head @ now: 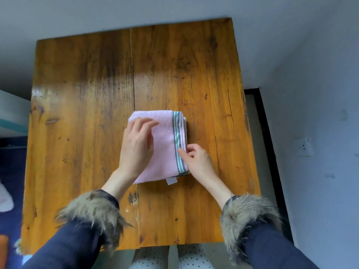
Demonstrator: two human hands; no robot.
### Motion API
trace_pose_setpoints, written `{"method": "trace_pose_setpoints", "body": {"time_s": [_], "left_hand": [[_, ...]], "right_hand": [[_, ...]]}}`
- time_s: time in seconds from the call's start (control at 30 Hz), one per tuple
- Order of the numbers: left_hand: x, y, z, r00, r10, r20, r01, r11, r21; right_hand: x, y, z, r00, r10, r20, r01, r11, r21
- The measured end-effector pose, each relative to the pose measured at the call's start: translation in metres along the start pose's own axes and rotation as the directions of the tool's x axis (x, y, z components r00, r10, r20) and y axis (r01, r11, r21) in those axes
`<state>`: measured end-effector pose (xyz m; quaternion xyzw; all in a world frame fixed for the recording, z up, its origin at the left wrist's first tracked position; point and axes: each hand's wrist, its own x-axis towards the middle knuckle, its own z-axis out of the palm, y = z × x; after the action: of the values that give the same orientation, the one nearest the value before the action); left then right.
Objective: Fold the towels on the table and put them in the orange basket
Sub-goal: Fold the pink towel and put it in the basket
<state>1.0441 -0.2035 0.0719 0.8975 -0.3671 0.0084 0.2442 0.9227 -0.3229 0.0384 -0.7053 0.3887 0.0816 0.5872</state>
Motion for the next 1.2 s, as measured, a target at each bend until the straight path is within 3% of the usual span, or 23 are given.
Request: {"method": "trace_pose_setpoints", "body": {"time_s": [0.07,0.13,0.2,0.33,0.43,0.5,0.57,0.63,0.67,0.77,0.87,1.1,1.2], "left_hand": [[-0.006,-0.021,0.002,0.994,0.069,0.081,-0.081,0.985,0.156],[-0.011,-0.031,0.010,0.960,0.037,0.279,-0.107,0.965,0.238],[-0.017,-0.034,0.022,0.928,0.009,0.371,-0.124,0.950,0.287],[-0.019,-0.039,0.039,0.936,0.019,0.350,-0.144,0.931,0.334],[-0.021,-0.041,0.043,0.941,0.037,0.336,-0.156,0.930,0.332],[-0.021,-0.040,0.043,0.942,0.044,0.332,-0.158,0.932,0.325],[-0.021,-0.040,0.042,0.944,0.050,0.328,-0.159,0.935,0.316],[-0.023,-0.039,0.041,0.948,0.055,0.313,-0.151,0.944,0.292],[-0.024,-0.039,0.041,0.951,0.057,0.303,-0.146,0.949,0.279],[-0.027,-0.037,0.042,0.961,0.058,0.269,-0.130,0.957,0.259],[-0.027,-0.037,0.046,0.970,0.081,0.228,-0.140,0.957,0.256],[-0.028,-0.042,0.046,0.959,0.081,0.271,-0.149,0.959,0.241],[-0.031,-0.039,0.035,0.950,0.044,0.308,-0.091,0.986,0.140]], "right_hand": [[0.003,-0.002,0.005,1.000,-0.003,-0.008,0.003,1.000,-0.029],[0.003,0.001,0.009,1.000,-0.001,-0.021,0.000,1.000,-0.013],[-0.001,0.005,0.009,0.999,-0.008,-0.035,0.008,1.000,0.009],[-0.007,0.006,0.006,0.999,-0.022,-0.040,0.022,1.000,-0.012],[-0.008,0.004,0.006,0.998,0.018,-0.060,-0.034,0.962,-0.272],[-0.012,0.000,0.008,0.977,-0.129,-0.172,0.023,0.857,-0.515],[-0.014,-0.008,0.013,0.874,-0.431,-0.223,0.182,0.717,-0.672],[-0.006,-0.017,0.023,0.747,-0.641,-0.178,0.331,0.590,-0.736],[0.000,-0.020,0.028,0.724,-0.677,-0.132,0.373,0.545,-0.751],[0.024,-0.021,0.037,0.769,-0.638,-0.036,0.397,0.520,-0.756],[0.039,-0.009,0.039,0.837,-0.548,0.002,0.394,0.600,-0.697],[0.045,-0.002,0.041,0.857,-0.515,0.020,0.386,0.616,-0.687],[0.034,-0.009,0.037,0.868,-0.497,-0.007,0.366,0.649,-0.667]]}}
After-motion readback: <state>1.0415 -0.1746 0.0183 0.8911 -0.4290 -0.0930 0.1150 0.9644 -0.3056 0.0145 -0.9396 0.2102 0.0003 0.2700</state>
